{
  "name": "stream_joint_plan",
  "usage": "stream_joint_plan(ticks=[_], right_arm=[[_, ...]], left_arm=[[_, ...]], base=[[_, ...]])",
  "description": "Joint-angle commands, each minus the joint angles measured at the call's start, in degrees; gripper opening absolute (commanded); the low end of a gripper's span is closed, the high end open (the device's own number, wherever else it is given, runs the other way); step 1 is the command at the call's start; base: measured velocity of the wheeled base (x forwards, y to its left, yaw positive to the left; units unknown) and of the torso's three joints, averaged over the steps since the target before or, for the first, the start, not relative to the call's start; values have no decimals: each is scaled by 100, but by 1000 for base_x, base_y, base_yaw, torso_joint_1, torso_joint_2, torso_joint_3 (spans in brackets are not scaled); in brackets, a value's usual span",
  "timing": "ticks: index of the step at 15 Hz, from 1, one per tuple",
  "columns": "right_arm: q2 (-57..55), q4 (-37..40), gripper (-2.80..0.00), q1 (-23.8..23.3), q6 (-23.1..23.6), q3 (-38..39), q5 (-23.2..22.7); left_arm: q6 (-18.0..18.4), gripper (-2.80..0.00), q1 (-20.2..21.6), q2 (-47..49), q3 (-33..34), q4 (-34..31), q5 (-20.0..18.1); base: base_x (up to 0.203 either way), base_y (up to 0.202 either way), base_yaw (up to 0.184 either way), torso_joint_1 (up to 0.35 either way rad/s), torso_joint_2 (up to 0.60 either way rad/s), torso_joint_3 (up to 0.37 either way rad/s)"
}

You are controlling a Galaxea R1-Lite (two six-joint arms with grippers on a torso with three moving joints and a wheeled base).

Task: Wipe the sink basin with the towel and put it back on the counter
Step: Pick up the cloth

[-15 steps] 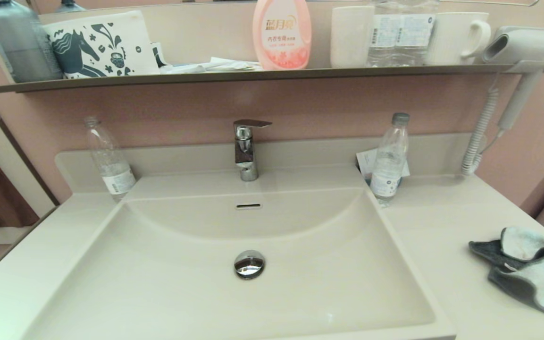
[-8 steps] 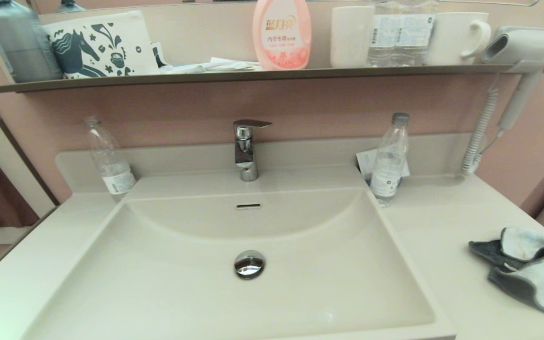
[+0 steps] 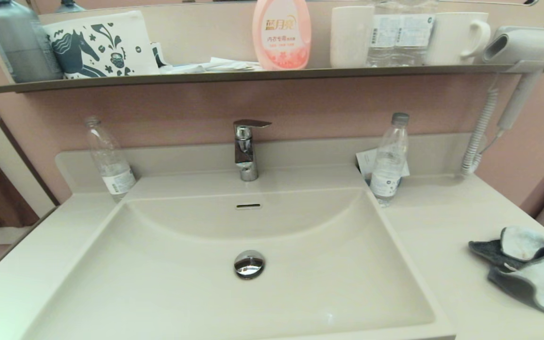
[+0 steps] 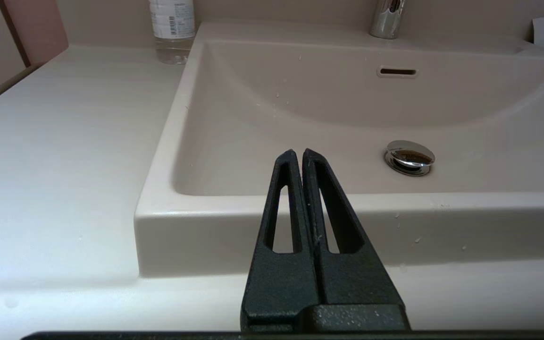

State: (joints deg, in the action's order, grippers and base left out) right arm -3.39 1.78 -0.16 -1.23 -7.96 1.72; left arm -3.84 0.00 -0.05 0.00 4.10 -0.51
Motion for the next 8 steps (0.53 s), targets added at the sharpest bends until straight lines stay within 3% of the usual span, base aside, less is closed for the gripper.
stream_joint_plan(ticks=[1,6,8], right_arm=[[-675,3,-280,10,-10,-412,50],[-3367,14,-280,-74,-12,-1960,434],[-4671,74,-280,-619,2,-2754,638]], left_arm=[[-3,-280,0,14,0,3,-2],[-3,-280,0,14,0,3,-2],[-3,-280,0,14,0,3,-2]], base=[[0,0,0,0,0,0],[0,0,0,0,0,0],[0,0,0,0,0,0]])
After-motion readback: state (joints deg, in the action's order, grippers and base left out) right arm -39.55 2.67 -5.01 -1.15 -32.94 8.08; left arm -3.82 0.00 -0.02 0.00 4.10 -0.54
